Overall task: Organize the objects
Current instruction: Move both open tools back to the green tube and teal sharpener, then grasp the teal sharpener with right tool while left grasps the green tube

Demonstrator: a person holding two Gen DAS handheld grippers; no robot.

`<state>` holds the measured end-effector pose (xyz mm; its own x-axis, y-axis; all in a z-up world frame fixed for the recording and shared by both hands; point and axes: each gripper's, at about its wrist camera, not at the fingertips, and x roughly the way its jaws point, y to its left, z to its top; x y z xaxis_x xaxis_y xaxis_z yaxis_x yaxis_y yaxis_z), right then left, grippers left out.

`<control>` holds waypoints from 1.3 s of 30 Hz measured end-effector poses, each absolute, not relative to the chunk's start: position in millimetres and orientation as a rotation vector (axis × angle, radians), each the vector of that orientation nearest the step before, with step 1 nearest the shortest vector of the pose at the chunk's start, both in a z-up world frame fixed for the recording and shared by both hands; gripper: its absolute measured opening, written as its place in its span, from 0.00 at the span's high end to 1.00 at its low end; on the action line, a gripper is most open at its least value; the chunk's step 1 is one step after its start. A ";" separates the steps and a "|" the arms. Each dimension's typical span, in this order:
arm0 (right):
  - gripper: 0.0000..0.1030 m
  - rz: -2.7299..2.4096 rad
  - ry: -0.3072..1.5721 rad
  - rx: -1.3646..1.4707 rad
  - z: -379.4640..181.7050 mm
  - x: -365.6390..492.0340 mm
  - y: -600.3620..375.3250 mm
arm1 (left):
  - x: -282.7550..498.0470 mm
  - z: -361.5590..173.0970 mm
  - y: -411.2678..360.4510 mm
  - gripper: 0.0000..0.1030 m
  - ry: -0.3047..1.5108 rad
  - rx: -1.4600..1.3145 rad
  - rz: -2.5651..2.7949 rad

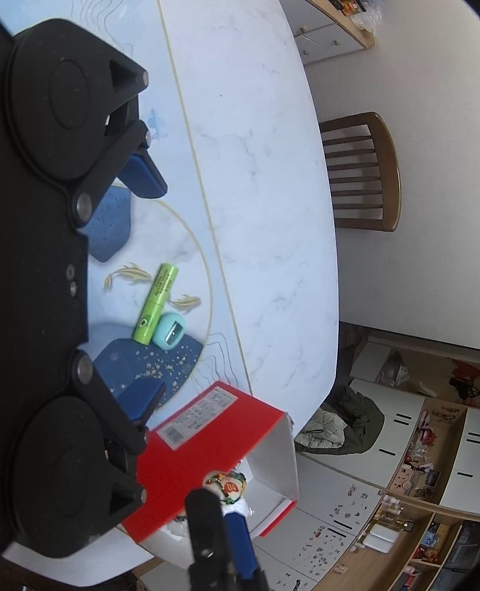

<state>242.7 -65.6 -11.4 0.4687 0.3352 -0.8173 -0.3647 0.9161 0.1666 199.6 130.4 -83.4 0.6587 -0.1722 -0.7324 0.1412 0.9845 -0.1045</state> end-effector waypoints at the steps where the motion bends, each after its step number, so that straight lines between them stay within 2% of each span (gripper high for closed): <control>1: 0.24 0.435 1.006 -0.027 -14.0 245.8 -59.8 | 199.5 -87.8 131.6 0.00 0.831 -0.045 -0.178; 13: 0.24 0.406 1.152 0.060 -57.1 296.7 -15.1 | 212.7 -136.8 124.5 0.00 0.846 0.001 -0.209; 27: 0.25 0.321 1.316 0.091 -108.7 348.0 7.2 | 242.1 -160.6 111.6 0.00 0.849 0.105 -0.302; 37: 0.49 0.290 1.374 0.119 -131.5 357.5 7.3 | 247.9 -165.6 109.2 0.01 0.831 0.097 -0.329; 39: 0.52 0.287 1.378 0.120 -132.9 357.8 7.1 | 247.1 -167.0 107.7 0.07 0.829 0.106 -0.335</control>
<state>357.8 7.1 -132.9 0.1630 0.2706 -0.9488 -0.1310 0.9591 0.2510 247.1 107.7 -167.0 0.6266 -0.2508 -0.7379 0.3331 0.9421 -0.0373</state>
